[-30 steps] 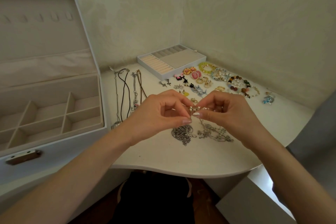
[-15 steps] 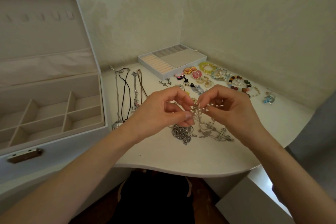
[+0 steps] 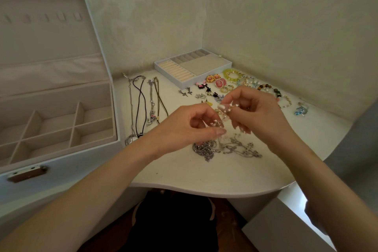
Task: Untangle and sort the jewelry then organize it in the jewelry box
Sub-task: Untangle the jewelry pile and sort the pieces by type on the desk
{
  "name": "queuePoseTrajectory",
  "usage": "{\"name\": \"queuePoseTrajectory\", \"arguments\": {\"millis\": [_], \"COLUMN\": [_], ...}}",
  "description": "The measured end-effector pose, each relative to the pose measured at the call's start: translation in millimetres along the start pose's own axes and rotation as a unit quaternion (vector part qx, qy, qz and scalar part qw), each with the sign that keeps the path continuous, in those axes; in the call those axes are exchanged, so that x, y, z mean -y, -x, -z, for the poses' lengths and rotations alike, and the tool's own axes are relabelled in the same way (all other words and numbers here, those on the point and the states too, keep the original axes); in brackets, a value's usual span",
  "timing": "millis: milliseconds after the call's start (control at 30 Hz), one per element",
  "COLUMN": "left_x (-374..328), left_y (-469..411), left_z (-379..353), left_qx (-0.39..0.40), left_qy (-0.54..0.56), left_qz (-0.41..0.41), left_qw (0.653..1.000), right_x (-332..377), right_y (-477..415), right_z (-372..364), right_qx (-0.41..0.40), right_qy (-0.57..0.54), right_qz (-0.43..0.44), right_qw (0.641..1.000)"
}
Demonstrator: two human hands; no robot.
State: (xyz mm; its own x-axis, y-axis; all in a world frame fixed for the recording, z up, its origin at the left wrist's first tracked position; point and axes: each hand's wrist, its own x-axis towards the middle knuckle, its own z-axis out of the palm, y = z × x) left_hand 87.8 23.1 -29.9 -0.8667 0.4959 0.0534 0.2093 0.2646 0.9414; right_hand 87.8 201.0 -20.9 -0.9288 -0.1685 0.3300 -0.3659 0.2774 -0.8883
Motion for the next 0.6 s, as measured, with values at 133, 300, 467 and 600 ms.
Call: {"name": "queuePoseTrajectory", "arguments": {"millis": [133,300,467,600], "left_x": [1,2,5,5], "left_y": [-1,-1,-2,-4], "left_z": [2,6,6,5], "left_qx": [-0.038,-0.074,-0.073,-0.043], "left_qy": [-0.003,0.039,0.051,0.019], "left_qz": [-0.018,-0.024,-0.024,-0.024], "left_qw": [0.999,0.996,0.996,0.999], "right_x": [2,5,2,4], "right_y": [-4,-4,-5,-6], "right_z": [4,16,23,23], "right_qx": [0.002,0.050,0.096,0.146], "right_qy": [0.027,0.050,-0.071,-0.141], "right_qz": [-0.035,-0.045,-0.033,-0.015], "right_qw": [0.999,0.996,0.992,0.979]}}
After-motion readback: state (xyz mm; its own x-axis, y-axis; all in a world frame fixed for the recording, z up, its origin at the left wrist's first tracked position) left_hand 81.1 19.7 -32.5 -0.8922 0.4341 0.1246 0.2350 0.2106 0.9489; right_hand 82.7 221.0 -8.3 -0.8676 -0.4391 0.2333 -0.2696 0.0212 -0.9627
